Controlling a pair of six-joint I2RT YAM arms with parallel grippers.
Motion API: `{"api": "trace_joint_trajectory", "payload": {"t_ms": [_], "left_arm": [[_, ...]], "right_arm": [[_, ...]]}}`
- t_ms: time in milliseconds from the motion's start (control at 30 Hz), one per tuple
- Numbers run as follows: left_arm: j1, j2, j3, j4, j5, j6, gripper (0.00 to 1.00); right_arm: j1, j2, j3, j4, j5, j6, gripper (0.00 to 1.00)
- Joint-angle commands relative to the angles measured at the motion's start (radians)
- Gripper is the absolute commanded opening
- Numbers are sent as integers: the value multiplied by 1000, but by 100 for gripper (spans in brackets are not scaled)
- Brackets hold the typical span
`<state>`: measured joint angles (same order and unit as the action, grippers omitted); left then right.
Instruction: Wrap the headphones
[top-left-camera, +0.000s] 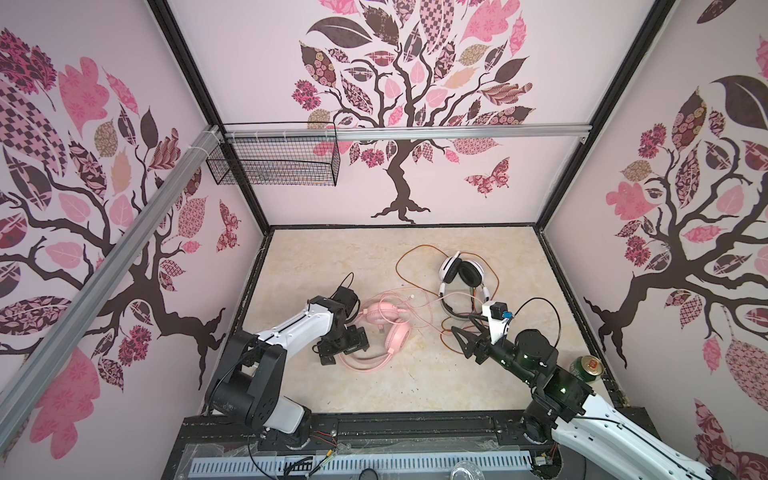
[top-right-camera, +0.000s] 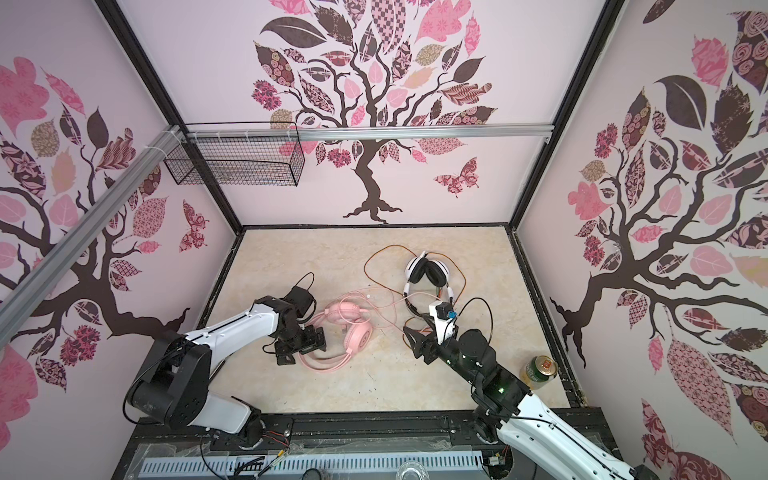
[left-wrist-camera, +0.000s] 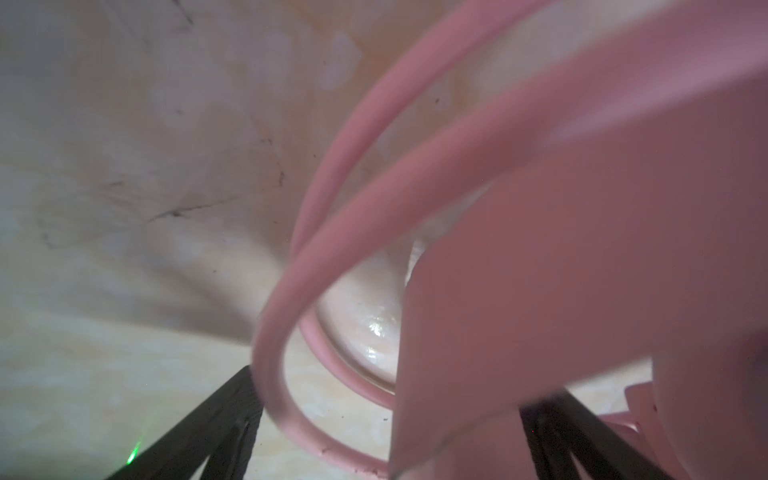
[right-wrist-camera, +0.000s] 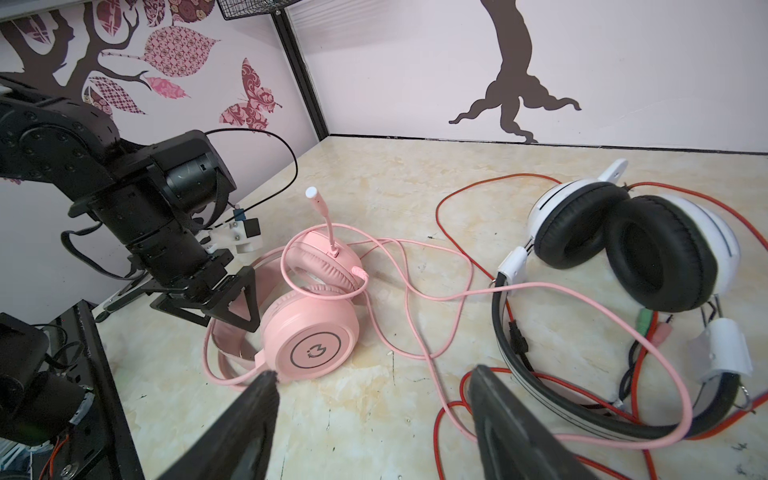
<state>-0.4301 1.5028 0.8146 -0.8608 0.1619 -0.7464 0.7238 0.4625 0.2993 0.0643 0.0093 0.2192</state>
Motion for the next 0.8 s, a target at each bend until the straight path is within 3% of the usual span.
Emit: {"api": "trace_joint_trajectory", "payload": {"t_ms": [0,233,400,500,600,767], "left_arm": [[-33,29,-43,106,-35,-108,96],[-66,97,-24,37,-194,-126,84],[-78,172,-13,33,-189,-124,55],[-90,227,11,38,-171,-120,32],[-106,241,23,49,-164,-131,17],[-111,200,23,43,-183,-127,0]], "right_arm": [[1,-6,-5,20,-12,10,75],[1,-13,-8,25,-11,11,74],[1,-40,-11,23,-14,16,74],[1,-61,-17,23,-14,22,73],[2,-71,-26,29,-12,31,73],[1,-83,-40,31,14,36,71]]}}
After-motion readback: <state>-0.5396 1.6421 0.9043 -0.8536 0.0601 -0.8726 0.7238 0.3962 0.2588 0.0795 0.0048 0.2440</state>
